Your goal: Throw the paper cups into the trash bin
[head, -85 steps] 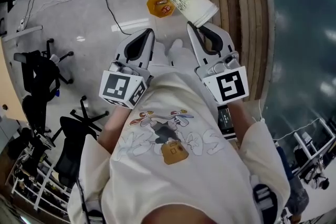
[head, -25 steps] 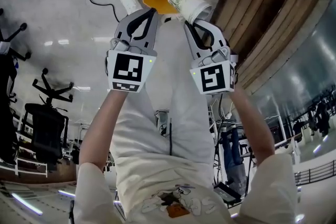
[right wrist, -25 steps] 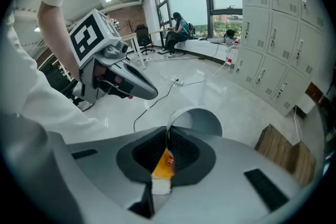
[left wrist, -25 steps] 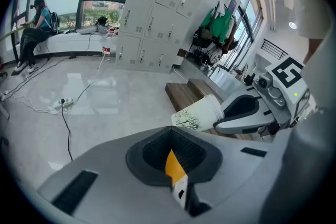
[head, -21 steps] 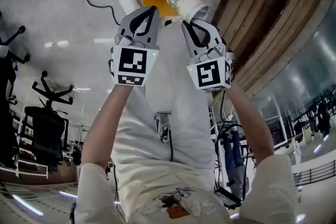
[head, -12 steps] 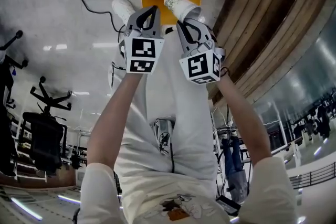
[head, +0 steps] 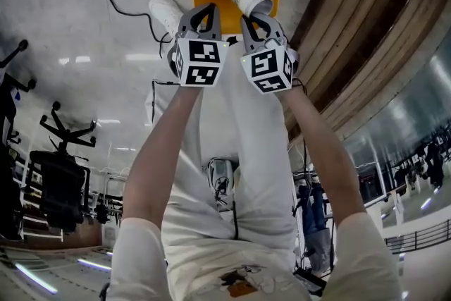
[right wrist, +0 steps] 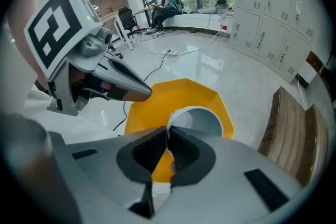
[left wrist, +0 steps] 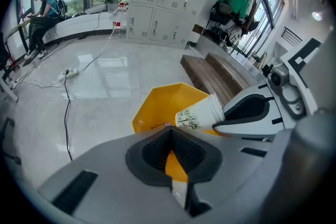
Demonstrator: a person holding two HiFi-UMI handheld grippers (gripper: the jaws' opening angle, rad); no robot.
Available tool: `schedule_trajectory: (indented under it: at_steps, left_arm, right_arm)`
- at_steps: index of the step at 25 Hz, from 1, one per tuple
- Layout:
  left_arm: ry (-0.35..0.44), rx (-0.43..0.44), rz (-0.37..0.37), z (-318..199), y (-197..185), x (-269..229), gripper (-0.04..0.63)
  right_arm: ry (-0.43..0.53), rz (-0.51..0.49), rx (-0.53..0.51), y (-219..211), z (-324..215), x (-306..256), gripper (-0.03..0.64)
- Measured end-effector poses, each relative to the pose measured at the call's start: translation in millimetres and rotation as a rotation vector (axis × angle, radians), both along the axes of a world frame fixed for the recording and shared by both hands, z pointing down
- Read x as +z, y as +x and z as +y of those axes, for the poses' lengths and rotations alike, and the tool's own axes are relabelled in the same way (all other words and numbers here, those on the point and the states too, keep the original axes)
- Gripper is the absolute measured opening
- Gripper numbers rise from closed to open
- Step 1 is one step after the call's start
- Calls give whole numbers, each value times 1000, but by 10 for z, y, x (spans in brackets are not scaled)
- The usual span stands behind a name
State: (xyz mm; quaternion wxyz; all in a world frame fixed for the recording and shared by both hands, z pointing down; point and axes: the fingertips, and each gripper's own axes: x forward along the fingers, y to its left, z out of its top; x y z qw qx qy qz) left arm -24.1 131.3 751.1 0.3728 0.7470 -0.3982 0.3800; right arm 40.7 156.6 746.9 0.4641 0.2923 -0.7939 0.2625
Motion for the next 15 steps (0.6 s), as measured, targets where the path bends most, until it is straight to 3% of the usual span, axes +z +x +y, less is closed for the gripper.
schedule_trajectory:
  at_steps: [9, 11, 15]
  left_arm:
    - [-82, 67, -35, 104, 11, 277, 5]
    - [-118, 78, -31, 189, 11, 301, 5]
    - [-134, 110, -33, 276, 17, 279, 5]
  right_arm:
    - [-83, 1, 65, -71, -49, 254, 30]
    - [-130, -16, 73, -80, 15, 294, 153]
    - [-143, -6, 75, 0, 59, 256, 132]
